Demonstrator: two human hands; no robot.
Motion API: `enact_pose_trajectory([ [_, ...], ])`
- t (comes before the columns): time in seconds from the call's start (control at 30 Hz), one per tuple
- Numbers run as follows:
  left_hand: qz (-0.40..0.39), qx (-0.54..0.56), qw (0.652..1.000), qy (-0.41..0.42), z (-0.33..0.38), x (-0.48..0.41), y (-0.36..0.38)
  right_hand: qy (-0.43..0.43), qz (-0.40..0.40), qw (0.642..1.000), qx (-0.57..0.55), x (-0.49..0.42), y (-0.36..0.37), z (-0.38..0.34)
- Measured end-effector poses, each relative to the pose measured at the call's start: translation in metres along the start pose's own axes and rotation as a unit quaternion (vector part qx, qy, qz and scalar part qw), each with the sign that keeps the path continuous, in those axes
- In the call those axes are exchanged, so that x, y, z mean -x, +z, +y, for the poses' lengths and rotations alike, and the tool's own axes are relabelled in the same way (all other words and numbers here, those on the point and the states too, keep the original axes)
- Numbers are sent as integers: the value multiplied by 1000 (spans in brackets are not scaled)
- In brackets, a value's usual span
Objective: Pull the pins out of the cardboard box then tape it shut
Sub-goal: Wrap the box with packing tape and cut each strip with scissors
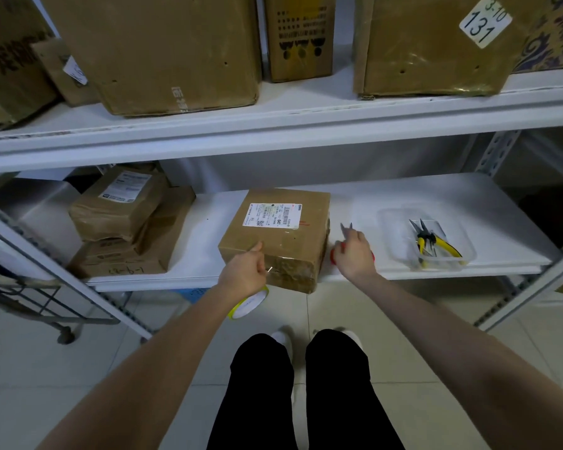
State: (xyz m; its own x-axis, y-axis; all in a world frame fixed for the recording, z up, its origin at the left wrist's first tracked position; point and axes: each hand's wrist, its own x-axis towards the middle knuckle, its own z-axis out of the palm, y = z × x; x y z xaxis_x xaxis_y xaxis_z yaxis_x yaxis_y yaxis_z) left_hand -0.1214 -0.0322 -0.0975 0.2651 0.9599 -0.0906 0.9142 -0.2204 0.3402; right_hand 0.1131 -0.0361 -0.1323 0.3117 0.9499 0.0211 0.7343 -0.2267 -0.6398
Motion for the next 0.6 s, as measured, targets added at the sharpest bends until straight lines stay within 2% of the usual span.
enact_pose_trajectory([
  [0.07,12,24,1000,1,-1,-1,1,-120,66,990,-16,15,4,-20],
  [0.13,42,96,994,-16,0,-2,-2,-226,60,970,65,29,10,-39],
  [0.17,70,146,986,-41,1,-4,-6,-252,42,958,128,34,14,-45],
  [0.27,165,238,947,-141,0,-11,-24,-217,-57,947,230,35,28,-47],
  [0.33,181,203,945,-181,-9,-12,-33,-204,-66,951,223,33,31,-46],
  [0.47,101,131,958,-232,-34,-5,-25,-202,-82,958,185,26,27,-47],
  [0.53,68,182,953,-231,-42,-2,-16,-209,-95,960,162,23,23,-46],
  [0.6,71,253,938,-225,-44,1,-10,-208,-98,964,131,22,20,-42],
])
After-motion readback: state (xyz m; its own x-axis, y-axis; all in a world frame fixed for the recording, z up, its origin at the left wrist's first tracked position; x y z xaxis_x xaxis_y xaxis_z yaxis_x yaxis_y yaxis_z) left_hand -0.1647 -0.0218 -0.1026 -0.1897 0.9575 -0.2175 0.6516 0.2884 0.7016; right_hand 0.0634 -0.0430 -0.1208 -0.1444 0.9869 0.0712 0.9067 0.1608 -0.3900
